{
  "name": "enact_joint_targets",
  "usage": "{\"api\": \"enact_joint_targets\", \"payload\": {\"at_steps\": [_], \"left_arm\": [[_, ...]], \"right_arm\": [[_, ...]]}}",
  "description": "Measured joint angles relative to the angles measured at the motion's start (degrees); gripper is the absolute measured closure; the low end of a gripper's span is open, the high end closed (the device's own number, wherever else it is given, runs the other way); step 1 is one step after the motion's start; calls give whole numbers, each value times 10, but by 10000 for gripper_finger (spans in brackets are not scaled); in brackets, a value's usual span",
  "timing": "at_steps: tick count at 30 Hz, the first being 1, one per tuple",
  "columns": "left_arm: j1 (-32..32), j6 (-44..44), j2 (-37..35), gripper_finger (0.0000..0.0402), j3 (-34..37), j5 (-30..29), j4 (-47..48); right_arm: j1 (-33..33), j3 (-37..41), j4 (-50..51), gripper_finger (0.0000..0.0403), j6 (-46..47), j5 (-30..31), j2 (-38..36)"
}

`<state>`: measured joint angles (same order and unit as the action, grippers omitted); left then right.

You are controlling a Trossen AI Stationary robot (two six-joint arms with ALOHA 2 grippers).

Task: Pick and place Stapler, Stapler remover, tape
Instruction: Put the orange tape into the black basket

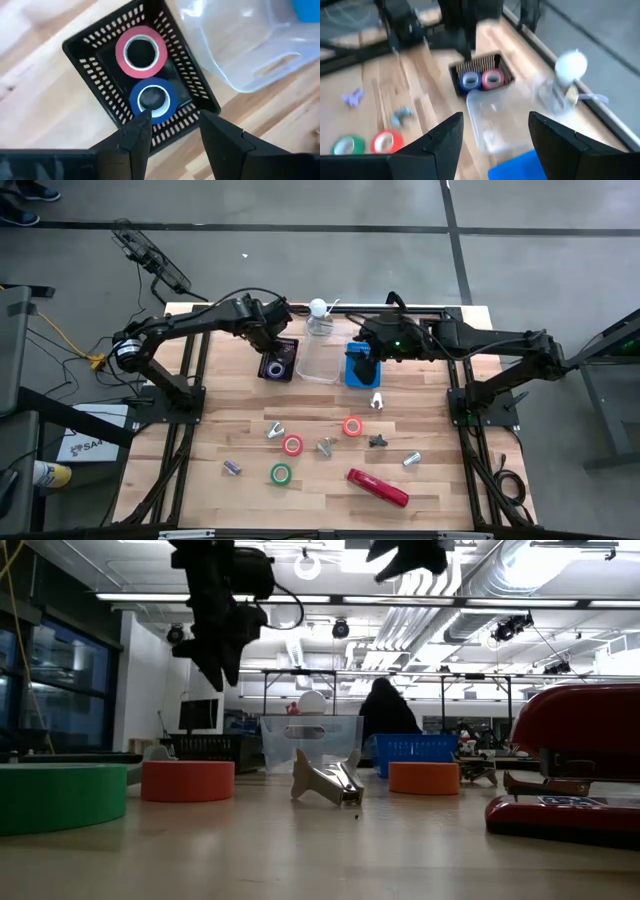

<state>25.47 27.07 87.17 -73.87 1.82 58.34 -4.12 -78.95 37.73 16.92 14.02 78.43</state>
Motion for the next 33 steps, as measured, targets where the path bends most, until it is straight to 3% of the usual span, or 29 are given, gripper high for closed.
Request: {"api": "enact_joint_targets", "payload": {"at_steps": [11, 18, 26, 33], "left_arm": [[0, -35, -111, 241, -2, -80, -30], [0, -44, -146, 241, -2, -71, -28], [0, -50, -147, 241, -2, -66, -26], [0, -61, -147, 241, -2, -53, -26]], "right_arm": [[22, 125, -42, 189, -21, -187, 1], [74, 225, -138, 190, -97, -190, 1], [132, 324, -252, 191, -94, -175, 1], [172, 342, -280, 190, -80, -141, 26]]}}
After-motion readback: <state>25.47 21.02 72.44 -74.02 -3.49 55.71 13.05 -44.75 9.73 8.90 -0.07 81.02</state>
